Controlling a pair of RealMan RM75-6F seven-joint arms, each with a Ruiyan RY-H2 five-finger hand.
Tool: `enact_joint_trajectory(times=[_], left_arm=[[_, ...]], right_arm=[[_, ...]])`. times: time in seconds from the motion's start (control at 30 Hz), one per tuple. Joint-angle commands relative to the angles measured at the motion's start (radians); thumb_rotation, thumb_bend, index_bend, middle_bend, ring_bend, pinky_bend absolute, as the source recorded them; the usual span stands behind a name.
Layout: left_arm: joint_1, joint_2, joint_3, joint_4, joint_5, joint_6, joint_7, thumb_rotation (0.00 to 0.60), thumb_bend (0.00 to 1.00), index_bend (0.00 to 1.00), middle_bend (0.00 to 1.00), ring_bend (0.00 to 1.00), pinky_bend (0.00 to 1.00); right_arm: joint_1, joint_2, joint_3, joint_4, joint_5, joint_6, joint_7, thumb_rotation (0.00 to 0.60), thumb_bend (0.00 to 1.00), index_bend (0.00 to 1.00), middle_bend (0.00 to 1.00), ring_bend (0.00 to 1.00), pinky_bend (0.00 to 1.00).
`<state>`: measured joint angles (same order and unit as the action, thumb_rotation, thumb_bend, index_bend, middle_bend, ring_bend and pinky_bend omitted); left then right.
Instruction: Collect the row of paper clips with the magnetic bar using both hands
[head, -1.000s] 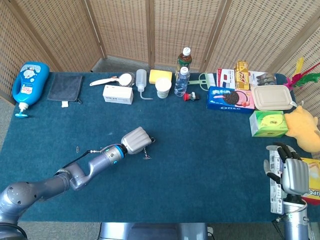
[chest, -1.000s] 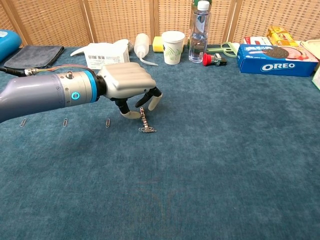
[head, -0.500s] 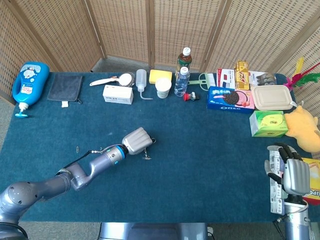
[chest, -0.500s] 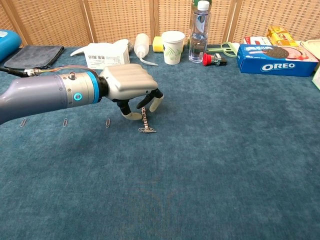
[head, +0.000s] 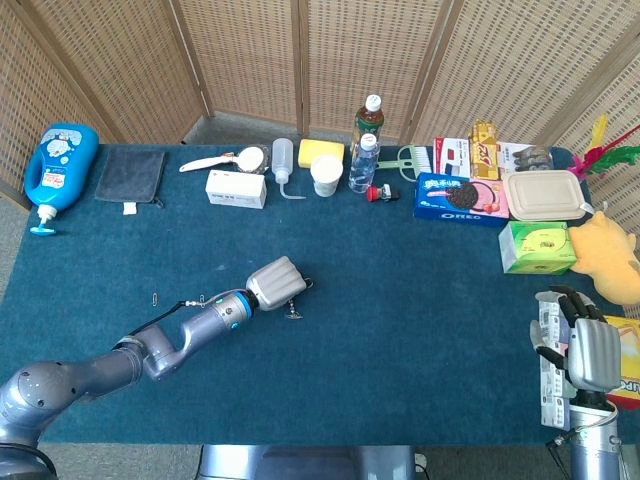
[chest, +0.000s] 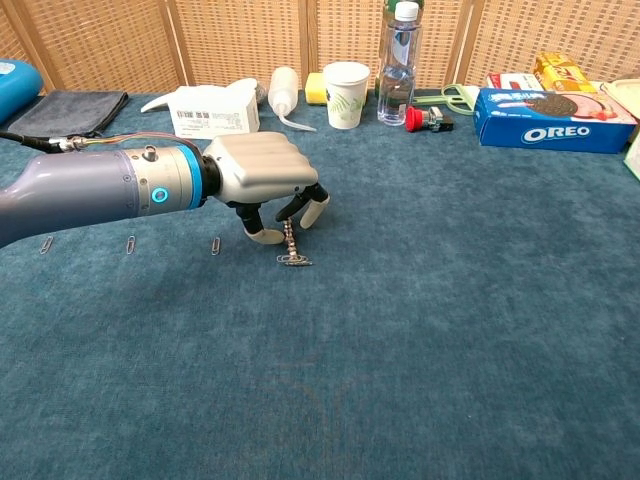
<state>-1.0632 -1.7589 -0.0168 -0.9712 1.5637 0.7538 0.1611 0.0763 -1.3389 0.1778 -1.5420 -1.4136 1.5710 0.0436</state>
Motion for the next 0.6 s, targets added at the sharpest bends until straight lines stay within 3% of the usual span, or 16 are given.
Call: enact_joint_trajectory(times=[0.03, 0.6], left_arm=[[-0.002, 0.005, 0.001, -0.007, -0.002, -0.007, 0.004, 0.6, 0.56, 0.42, 0.56, 0.69, 0.75], [0.03, 0.109, 0.016, -0.125, -0.037, -0.023, 0.063, 0.6, 0.56, 0.43, 0.56, 0.68, 0.75]], right_arm=[[-0.001, 0.0, -0.001, 0.001, -0.001, 0.001, 0.001, 0.6, 0.42, 0.37, 0.32, 0.27, 0.4], [0.003, -0.007, 0.0, -0.001, -0.013, 0.005, 0.003, 0.6, 0.42, 0.37, 0.32, 0.27, 0.4]])
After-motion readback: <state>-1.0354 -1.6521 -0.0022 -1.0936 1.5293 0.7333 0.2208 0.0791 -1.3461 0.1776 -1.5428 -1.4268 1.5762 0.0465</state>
